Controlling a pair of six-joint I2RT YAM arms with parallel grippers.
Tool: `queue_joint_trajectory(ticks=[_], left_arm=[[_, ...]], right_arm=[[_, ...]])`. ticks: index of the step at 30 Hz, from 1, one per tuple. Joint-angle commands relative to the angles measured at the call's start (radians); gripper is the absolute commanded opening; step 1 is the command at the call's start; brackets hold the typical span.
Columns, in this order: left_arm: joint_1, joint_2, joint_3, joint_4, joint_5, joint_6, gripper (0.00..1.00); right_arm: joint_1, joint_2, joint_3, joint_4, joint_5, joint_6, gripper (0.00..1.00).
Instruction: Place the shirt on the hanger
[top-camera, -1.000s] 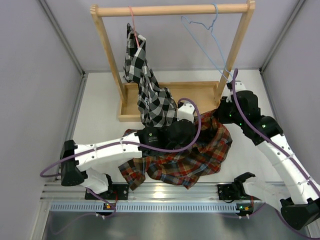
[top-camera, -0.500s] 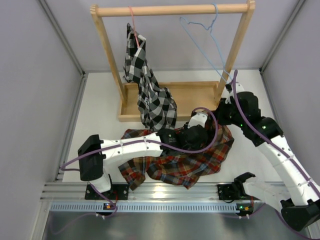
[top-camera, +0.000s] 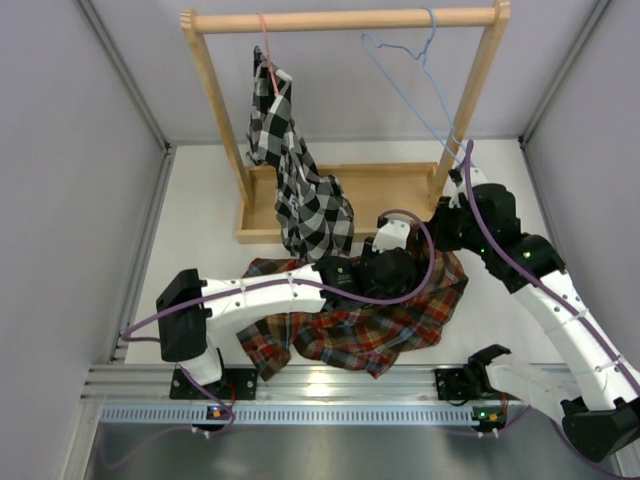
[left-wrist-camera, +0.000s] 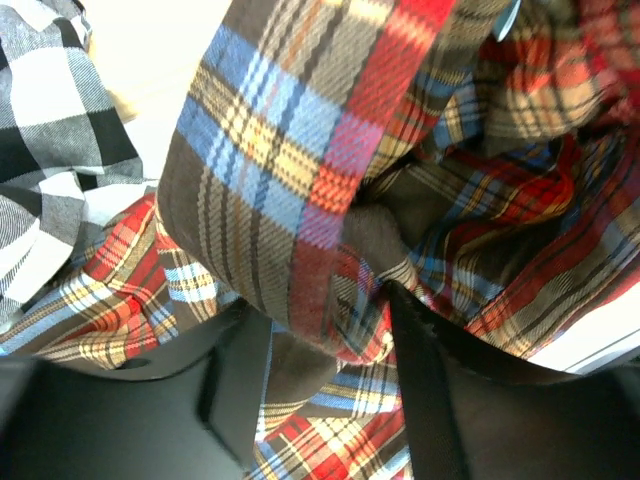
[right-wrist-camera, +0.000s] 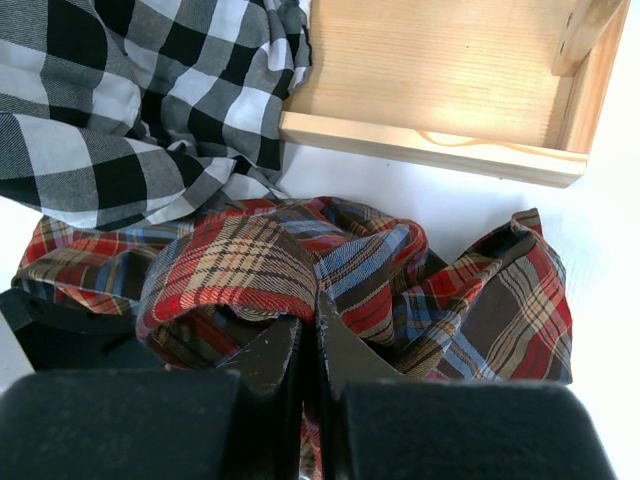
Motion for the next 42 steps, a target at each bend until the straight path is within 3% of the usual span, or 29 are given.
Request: queue_joint_trajectory(ticks=[1,3,9,14,16,20,23,29,35,39,42], left_arm=[[0.004,-0.02,0.038,0.066,-0.027,0.025,0.52],[0.004,-0.02,0.033,0.082,-0.021,0.03,0.44],[0.004,-0.063,-0.004,0.091,0.008,0.016,0.0],[0.004,-0.169,-0.048,0.021,0.075,0.008,0.0],[0.004,-0.21,-0.05,-0.003,0.105,0.022,0.0],[0.007,-0.283,-0.093,-0.003,0.123,0.021,0.0],[0.016,-0.304,-0.104,-0.004,0.122,0.021,0.0],[0.047,-0.278,-0.085,-0.004,0.155,0.016,0.0],[0.056,-0.264,-0.085,-0.006,0.169,0.002,0.0],[0.058,-0.27,-0.102,-0.006,0.177,-0.007,0.0],[0.058,-0.277,-0.12,-0.006,0.183,-0.007,0.0]], right_arm=[[0.01,-0.007,-0.001,0.059,-0.015,-0.001,0.0],[0.01,-0.002,-0.001,0.06,-0.015,-0.003,0.0],[0.01,0.009,-0.005,0.06,0.014,-0.01,0.0],[0.009,0.03,0.004,0.059,0.029,-0.029,0.04],[0.01,0.038,0.01,0.057,0.007,-0.047,0.12],[0.01,0.018,0.025,0.057,-0.082,-0.076,0.4],[0.009,-0.017,0.047,0.036,-0.15,-0.102,0.55],[0.01,-0.085,0.146,-0.073,-0.196,-0.153,0.76],[0.01,-0.113,0.318,-0.131,-0.043,-0.203,0.8],[-0.001,-0.001,0.496,-0.213,0.106,-0.251,0.77],[-0.031,0.094,0.61,-0.219,0.129,-0.285,0.76]])
